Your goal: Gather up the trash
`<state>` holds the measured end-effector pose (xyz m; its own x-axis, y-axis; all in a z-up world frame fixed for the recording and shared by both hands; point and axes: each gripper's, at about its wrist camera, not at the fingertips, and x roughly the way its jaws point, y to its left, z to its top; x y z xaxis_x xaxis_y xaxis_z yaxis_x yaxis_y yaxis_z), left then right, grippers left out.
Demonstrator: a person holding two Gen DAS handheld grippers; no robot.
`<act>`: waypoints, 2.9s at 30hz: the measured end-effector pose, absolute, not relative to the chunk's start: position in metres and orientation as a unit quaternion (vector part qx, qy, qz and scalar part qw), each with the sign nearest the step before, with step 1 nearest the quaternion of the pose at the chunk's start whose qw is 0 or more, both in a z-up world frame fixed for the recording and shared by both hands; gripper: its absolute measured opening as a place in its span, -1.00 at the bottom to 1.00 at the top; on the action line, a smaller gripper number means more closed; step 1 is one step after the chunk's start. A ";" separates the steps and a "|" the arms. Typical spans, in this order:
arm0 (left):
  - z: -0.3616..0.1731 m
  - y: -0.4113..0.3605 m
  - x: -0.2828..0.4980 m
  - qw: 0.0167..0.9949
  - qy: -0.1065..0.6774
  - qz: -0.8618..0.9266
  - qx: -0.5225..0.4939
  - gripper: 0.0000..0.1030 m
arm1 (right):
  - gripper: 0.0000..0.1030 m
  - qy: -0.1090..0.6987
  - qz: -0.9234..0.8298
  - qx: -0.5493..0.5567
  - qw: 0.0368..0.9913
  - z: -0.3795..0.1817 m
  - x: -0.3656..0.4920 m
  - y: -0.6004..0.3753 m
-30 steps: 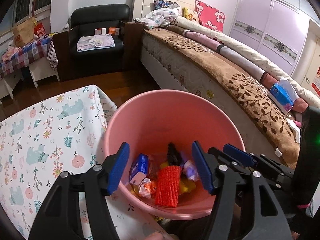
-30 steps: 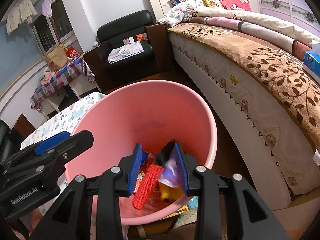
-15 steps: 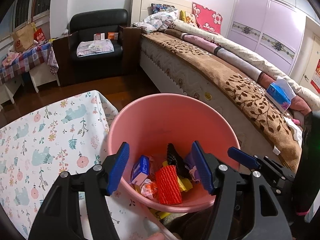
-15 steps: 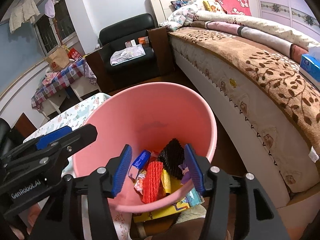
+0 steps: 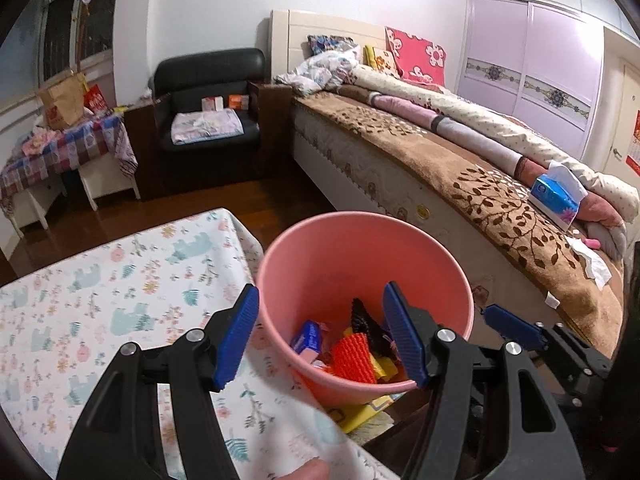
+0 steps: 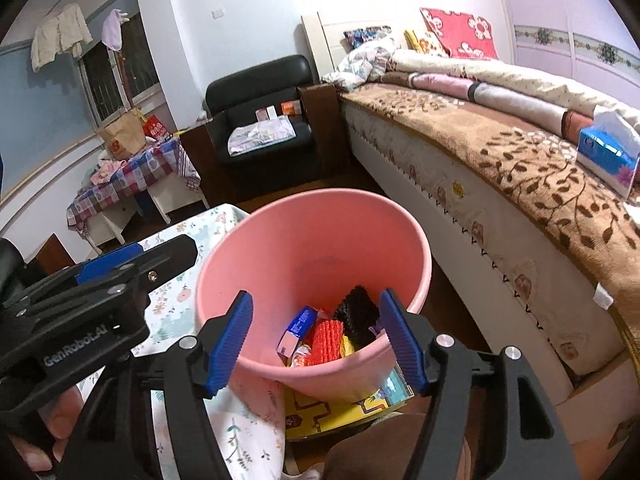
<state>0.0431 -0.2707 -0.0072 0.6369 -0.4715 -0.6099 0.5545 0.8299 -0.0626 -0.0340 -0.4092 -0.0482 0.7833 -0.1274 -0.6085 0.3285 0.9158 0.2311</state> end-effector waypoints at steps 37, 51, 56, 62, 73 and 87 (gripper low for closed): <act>0.009 -0.184 -0.018 0.918 0.290 -0.268 0.025 0.06 | 0.30 0.281 -0.138 0.113 0.943 -0.019 -0.083 -0.330; 0.011 -0.183 -0.020 0.917 0.293 -0.271 0.022 0.02 | 0.30 0.283 -0.138 0.115 0.942 -0.021 -0.083 -0.329; 0.009 -0.184 -0.018 0.915 0.297 -0.271 0.022 0.02 | 0.30 0.285 -0.138 0.117 0.941 -0.021 -0.084 -0.328; 0.005 -0.184 -0.016 0.914 0.302 -0.271 0.021 0.01 | 0.30 0.286 -0.138 0.118 0.941 -0.021 -0.083 -0.329; 0.001 -0.182 -0.013 0.914 0.305 -0.268 0.016 0.01 | 0.29 0.282 -0.149 0.117 0.941 -0.030 -0.087 -0.324; -0.005 -0.174 -0.006 0.915 0.311 -0.255 0.014 0.01 | 0.29 0.286 -0.156 0.127 0.937 -0.029 -0.085 -0.334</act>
<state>-0.0065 -0.1736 -0.0050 0.6766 -0.4576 -0.5769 0.4755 0.8698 -0.1322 -0.0850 -0.3336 -0.0291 0.7879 -0.2198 -0.5752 0.3651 0.9190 0.1489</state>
